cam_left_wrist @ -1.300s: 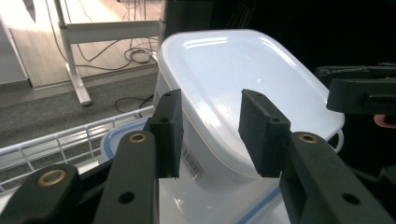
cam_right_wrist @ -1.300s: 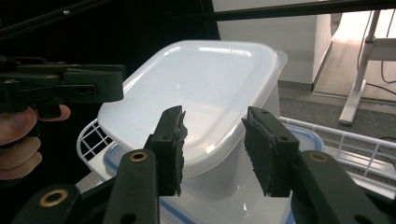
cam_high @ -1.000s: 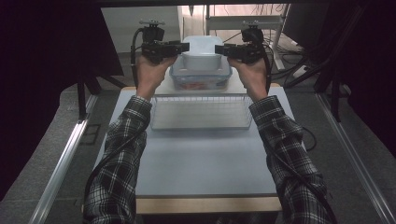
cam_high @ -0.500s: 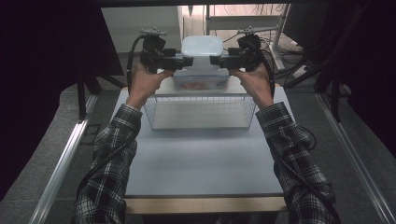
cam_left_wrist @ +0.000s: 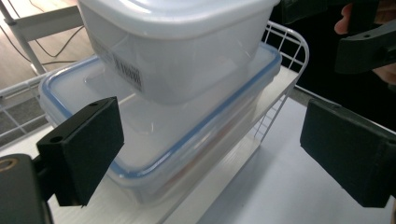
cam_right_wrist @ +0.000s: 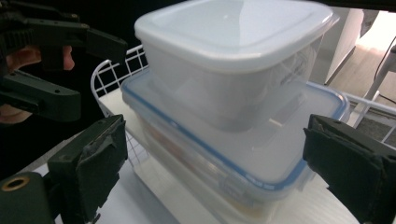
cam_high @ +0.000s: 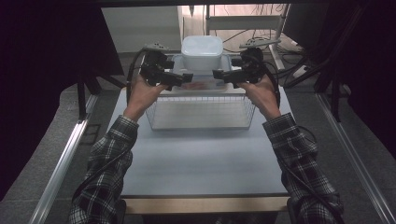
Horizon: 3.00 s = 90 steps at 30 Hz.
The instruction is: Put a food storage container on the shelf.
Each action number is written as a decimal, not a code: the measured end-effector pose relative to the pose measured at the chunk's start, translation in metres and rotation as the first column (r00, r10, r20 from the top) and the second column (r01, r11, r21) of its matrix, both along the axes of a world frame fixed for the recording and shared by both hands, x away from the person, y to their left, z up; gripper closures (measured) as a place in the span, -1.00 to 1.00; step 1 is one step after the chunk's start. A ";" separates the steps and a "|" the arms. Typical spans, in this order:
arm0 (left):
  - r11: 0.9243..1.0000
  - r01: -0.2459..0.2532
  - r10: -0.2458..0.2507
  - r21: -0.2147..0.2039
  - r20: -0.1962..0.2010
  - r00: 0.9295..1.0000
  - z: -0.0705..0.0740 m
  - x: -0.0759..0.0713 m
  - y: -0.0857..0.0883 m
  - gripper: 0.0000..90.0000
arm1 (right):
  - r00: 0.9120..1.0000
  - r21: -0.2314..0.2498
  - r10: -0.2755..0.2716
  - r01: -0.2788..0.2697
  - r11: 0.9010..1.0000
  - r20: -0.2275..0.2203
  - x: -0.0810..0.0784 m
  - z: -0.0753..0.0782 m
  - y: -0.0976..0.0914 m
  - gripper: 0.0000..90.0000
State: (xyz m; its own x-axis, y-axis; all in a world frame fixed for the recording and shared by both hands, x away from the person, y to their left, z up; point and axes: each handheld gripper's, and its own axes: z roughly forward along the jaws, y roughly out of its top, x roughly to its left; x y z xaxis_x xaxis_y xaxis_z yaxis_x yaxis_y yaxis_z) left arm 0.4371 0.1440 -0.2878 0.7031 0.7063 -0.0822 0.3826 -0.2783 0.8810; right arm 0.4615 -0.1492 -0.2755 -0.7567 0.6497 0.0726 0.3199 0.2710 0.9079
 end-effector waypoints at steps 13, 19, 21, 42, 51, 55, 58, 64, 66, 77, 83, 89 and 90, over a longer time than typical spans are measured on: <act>1.000 0.024 -0.025 0.016 0.015 1.000 -0.024 -0.022 -0.001 -0.90 | 0.999 -0.024 0.038 -0.038 0.999 -0.014 -0.019 -0.026 -0.005 -0.86; 0.999 0.042 -0.042 -0.002 0.009 0.999 -0.037 -0.028 -0.003 -0.92 | 0.999 -0.024 0.047 -0.048 0.999 -0.028 -0.024 -0.035 -0.008 -0.86; 0.999 0.046 -0.046 -0.003 0.006 0.999 -0.040 -0.030 -0.002 -0.92 | 0.998 -0.030 0.050 -0.050 0.998 -0.030 -0.026 -0.037 -0.009 -0.86; 0.998 0.058 -0.058 0.030 -0.007 0.998 -0.083 -0.063 0.006 -0.93 | 0.997 -0.075 0.072 -0.073 0.994 -0.019 -0.054 -0.066 -0.022 -0.92; 0.998 0.040 -0.040 0.041 0.002 0.999 -0.100 -0.076 0.008 -0.93 | 0.996 -0.087 0.081 -0.083 0.993 -0.027 -0.063 -0.083 -0.023 -0.93; 0.998 0.043 -0.043 0.046 0.003 0.999 -0.107 -0.081 0.007 -0.93 | 0.997 -0.095 0.077 -0.079 0.992 -0.026 -0.068 -0.091 -0.024 -0.94; 0.998 0.043 -0.043 0.047 0.005 0.999 -0.112 -0.085 0.006 -0.93 | 0.997 -0.101 0.075 -0.077 0.992 -0.025 -0.071 -0.097 -0.024 -0.96; 0.998 0.044 -0.045 0.043 0.003 0.999 -0.122 -0.090 0.005 -0.93 | 0.997 -0.099 0.078 -0.080 0.992 -0.026 -0.078 -0.106 -0.026 -0.96; 0.998 0.045 -0.045 0.046 -0.001 0.999 -0.125 -0.092 0.005 -0.93 | 0.997 -0.098 0.079 -0.081 0.992 -0.024 -0.080 -0.109 -0.026 -0.96; 0.998 0.044 -0.044 0.042 0.003 0.999 -0.142 -0.105 0.003 -0.93 | 0.997 -0.123 0.077 -0.079 0.989 -0.019 -0.093 -0.125 -0.028 -0.96; 0.998 0.039 -0.039 0.051 -0.013 0.999 -0.156 -0.112 0.004 -0.93 | 0.996 -0.139 0.080 -0.083 0.987 -0.027 -0.100 -0.135 -0.031 -0.97; 0.998 0.028 -0.026 0.058 -0.026 0.999 -0.171 -0.119 0.007 -0.93 | 0.997 -0.146 0.075 -0.078 0.986 -0.026 -0.109 -0.142 -0.038 -0.97; 0.998 0.026 -0.025 0.059 -0.027 0.999 -0.172 -0.120 0.008 -0.94 | 0.997 -0.145 0.077 -0.080 0.986 -0.025 -0.111 -0.143 -0.039 -0.97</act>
